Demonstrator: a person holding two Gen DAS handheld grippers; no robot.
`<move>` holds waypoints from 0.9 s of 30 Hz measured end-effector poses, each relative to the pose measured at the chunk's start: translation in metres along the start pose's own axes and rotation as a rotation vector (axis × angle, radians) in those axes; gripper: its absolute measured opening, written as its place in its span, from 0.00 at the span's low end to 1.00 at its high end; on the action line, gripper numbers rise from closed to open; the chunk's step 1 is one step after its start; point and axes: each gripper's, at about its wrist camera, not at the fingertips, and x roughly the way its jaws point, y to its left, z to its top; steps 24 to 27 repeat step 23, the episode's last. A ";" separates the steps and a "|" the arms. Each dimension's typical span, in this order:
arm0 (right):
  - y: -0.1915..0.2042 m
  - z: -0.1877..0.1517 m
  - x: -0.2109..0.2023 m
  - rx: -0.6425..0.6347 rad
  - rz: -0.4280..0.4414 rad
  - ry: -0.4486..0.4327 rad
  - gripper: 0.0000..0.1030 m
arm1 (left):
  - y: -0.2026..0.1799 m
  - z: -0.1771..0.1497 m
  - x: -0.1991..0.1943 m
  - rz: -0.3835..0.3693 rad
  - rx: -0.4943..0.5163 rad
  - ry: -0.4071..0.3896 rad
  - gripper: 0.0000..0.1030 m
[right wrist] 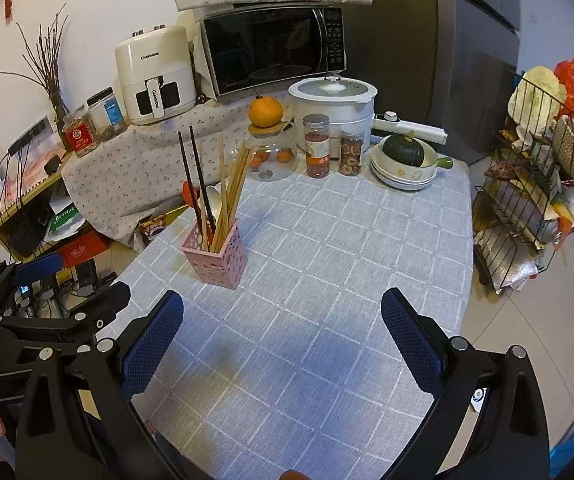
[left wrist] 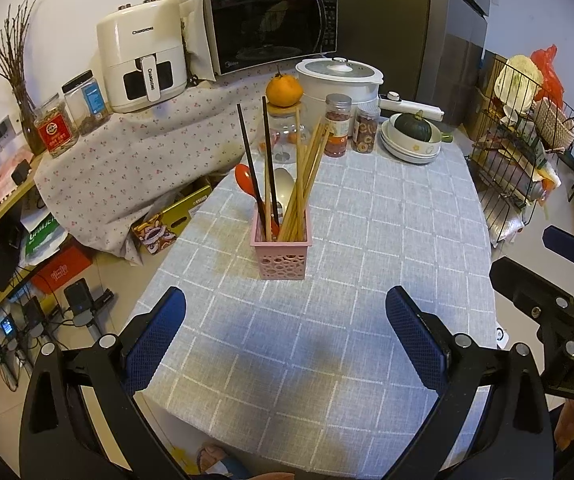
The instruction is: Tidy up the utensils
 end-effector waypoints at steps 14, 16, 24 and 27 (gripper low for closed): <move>0.001 -0.002 0.002 0.001 -0.001 0.003 0.94 | 0.001 0.001 0.001 0.000 -0.004 -0.004 0.93; 0.001 -0.002 0.002 0.003 -0.001 0.003 0.94 | 0.001 0.000 0.001 0.001 -0.005 -0.003 0.93; -0.001 -0.003 0.003 0.003 0.001 0.004 0.94 | -0.001 -0.001 0.001 -0.004 0.000 -0.006 0.93; -0.001 -0.003 0.003 0.003 0.001 0.004 0.94 | -0.001 -0.001 0.001 -0.004 0.000 -0.006 0.93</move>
